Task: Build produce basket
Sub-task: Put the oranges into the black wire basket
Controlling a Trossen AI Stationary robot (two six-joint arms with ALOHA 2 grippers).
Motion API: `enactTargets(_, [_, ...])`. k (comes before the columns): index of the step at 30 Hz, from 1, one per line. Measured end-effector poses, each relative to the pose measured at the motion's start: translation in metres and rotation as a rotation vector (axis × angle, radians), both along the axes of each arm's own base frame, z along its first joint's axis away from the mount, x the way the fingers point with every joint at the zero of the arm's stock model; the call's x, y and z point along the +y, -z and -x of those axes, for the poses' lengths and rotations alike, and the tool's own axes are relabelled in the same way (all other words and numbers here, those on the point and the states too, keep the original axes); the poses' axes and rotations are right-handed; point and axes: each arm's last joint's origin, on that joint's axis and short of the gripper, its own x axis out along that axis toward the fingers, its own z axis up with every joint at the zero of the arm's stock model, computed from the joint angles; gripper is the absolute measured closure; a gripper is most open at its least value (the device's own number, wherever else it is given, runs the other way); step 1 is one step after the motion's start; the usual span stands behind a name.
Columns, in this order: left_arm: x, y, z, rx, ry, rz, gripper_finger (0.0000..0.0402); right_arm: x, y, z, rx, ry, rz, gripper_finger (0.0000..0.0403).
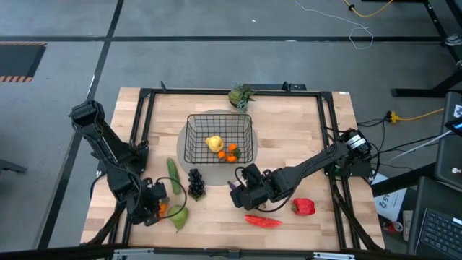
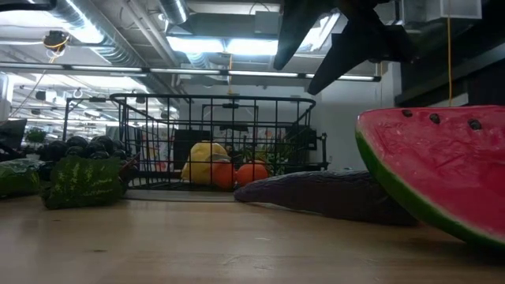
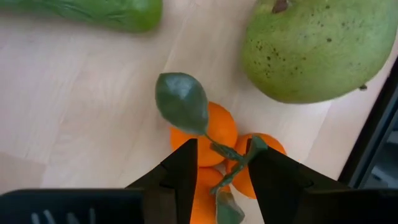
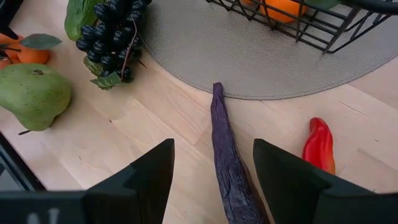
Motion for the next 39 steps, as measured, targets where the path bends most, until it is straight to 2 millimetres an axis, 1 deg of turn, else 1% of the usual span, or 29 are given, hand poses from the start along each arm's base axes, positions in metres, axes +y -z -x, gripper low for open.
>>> enactTargets(8, [0.001,0.001,0.0,0.001,0.032,-0.019,0.0269,0.0,0.0,0.0,0.0,0.0,0.0,0.0183])
enactTargets(14, [-0.004,0.01,0.001,0.048,0.1,-0.051,0.0269,0.0,0.0,0.0,0.001,0.0,0.0,0.0183])
enactTargets(18, [-0.006,0.014,0.001,0.064,0.083,-0.058,0.0269,0.0,0.0,0.0,0.001,-0.001,0.001,0.0183])
enactTargets(24, [-0.006,0.013,0.0,0.073,0.054,-0.034,0.027,0.0,0.0,0.0,0.001,-0.001,0.001,0.0183])
enactTargets(27, [-0.009,0.013,0.0,0.087,0.07,0.0,0.0293,0.0,0.0,0.0,0.002,-0.002,0.002,0.0183])
enactTargets(29, [-0.01,0.013,0.0,0.094,0.079,0.022,0.0328,0.0,0.0,0.0,0.002,-0.001,0.002,0.0183])
enactTargets(31, [-0.011,0.012,0.0,0.093,0.083,0.034,0.0372,0.0,0.0,0.0,0.001,-0.001,0.002,0.0183])
enactTargets(32, [-0.011,0.012,-0.001,0.092,0.082,0.037,0.0386,0.0,0.0,0.0,0.001,-0.001,0.002,0.0183])
enactTargets(36, [-0.015,0.007,-0.002,0.092,0.128,0.056,0.0395,0.0,0.0,0.0,0.001,-0.002,0.002,0.0183])
enactTargets(37, [-0.016,0.002,-0.002,0.087,0.153,0.068,0.0397,0.0,0.0,0.0,0.001,-0.002,0.002,0.0183])
enactTargets(39, [-0.021,-0.016,-0.005,0.045,0.197,0.112,0.0397,0.0,0.0,0.0,0.002,-0.002,0.002,0.0183])
